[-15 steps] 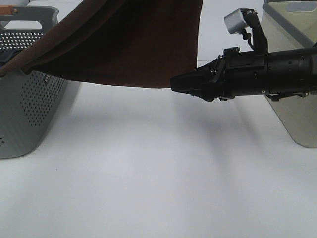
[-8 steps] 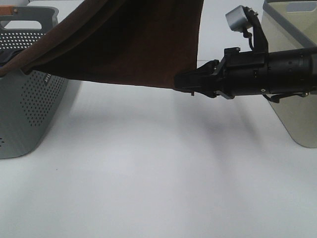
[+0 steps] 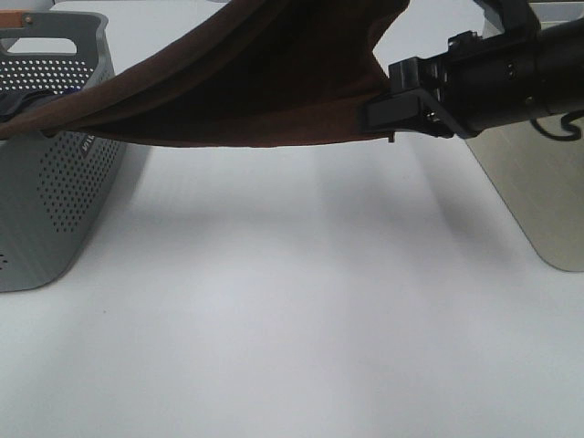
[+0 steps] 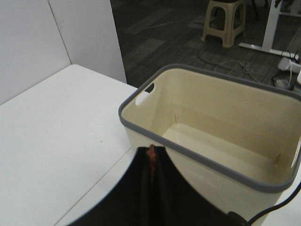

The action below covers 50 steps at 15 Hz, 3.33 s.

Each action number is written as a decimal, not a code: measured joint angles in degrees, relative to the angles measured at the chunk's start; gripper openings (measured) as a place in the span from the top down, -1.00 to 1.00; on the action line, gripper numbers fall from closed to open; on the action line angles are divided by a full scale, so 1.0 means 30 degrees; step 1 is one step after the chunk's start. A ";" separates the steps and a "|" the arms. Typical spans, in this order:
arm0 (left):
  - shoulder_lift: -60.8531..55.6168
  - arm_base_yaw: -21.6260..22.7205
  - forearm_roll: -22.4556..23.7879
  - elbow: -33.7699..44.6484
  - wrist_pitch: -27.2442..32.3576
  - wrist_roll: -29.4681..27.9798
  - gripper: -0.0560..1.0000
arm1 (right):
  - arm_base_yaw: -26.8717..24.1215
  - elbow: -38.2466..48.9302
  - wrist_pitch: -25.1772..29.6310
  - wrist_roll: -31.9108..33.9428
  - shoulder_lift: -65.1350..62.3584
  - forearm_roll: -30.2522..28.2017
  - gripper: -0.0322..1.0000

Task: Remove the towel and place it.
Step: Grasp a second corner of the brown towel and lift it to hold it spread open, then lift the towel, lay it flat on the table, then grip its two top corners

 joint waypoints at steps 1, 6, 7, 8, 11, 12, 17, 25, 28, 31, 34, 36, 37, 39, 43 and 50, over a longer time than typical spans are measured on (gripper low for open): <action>0.0000 0.0019 0.0000 -0.0095 -0.0458 -0.0191 0.89 | 0.0000 -0.0840 0.0172 0.3419 -0.0439 -0.3209 0.94; -0.1203 0.0095 0.0974 -0.2254 -0.0783 -0.0382 0.89 | 0.0000 -0.8766 0.6360 1.8010 -0.1585 -1.8449 0.94; -0.1642 0.0095 0.1585 -0.2387 -0.0783 -0.0382 0.89 | 0.0000 -1.0313 0.7162 1.8793 -0.1623 -1.9576 0.94; -0.2063 0.0095 0.2273 -0.2406 -0.0783 -0.0382 0.89 | 0.0000 -1.1650 0.7620 1.9156 -0.1662 -2.0206 0.94; -0.2998 0.0095 0.4240 -0.2426 -0.0649 -0.0592 0.89 | 0.0000 -1.4706 0.7983 1.9404 -0.1700 -2.0665 0.94; -0.3266 0.0095 0.5233 -0.2426 -0.0516 -0.0898 0.89 | 0.0000 -1.5814 0.8021 1.9538 -0.1700 -2.0684 0.94; -0.3189 0.0095 1.1287 -0.2445 0.2865 -0.3686 0.89 | 0.0000 -1.7895 0.7983 1.9672 -0.1662 -2.1371 0.94; 0.0134 0.4278 1.2070 -0.2445 0.3113 -0.7066 0.89 | 0.0057 -1.7953 0.3839 1.9691 0.1203 -2.3778 0.94; 0.2005 0.5997 1.1325 -0.2445 -0.0267 -0.7391 0.89 | 0.0076 -1.7953 -0.0516 1.9691 0.3380 -2.4408 0.94; 0.2712 0.7468 1.1268 -0.2445 -0.6226 -0.8652 0.89 | 0.0076 -1.7953 -0.6092 1.9691 0.4469 -2.4809 0.94; 0.2712 0.7811 1.1306 -0.3247 -1.0504 -0.8938 0.89 | 0.0076 -1.9270 -0.8060 1.9691 0.4469 -2.4828 0.94; 0.2712 0.7811 1.1421 -0.3591 -1.2796 -0.8938 0.89 | 0.0076 -2.0187 -0.8098 1.9691 0.4412 -2.4828 0.94; 0.2693 0.7811 1.1459 -0.3610 -1.3178 -0.8862 0.89 | 0.0076 -2.0321 -0.7869 1.9691 0.4354 -2.4866 0.94; 0.2922 0.7811 1.1536 -0.3610 -1.2242 -0.8365 0.89 | 0.0076 -2.0359 -0.6035 1.9691 0.4374 -2.4981 0.94; 0.3973 0.7506 1.0772 -0.3571 -0.4526 -0.8155 0.89 | 0.0115 -2.0359 -0.0592 1.9691 0.5042 -2.5134 0.94; 0.4011 0.6914 0.6169 -0.3552 0.7487 -0.6226 0.89 | 0.0134 -2.0359 0.7143 1.9710 0.5978 -2.3778 0.94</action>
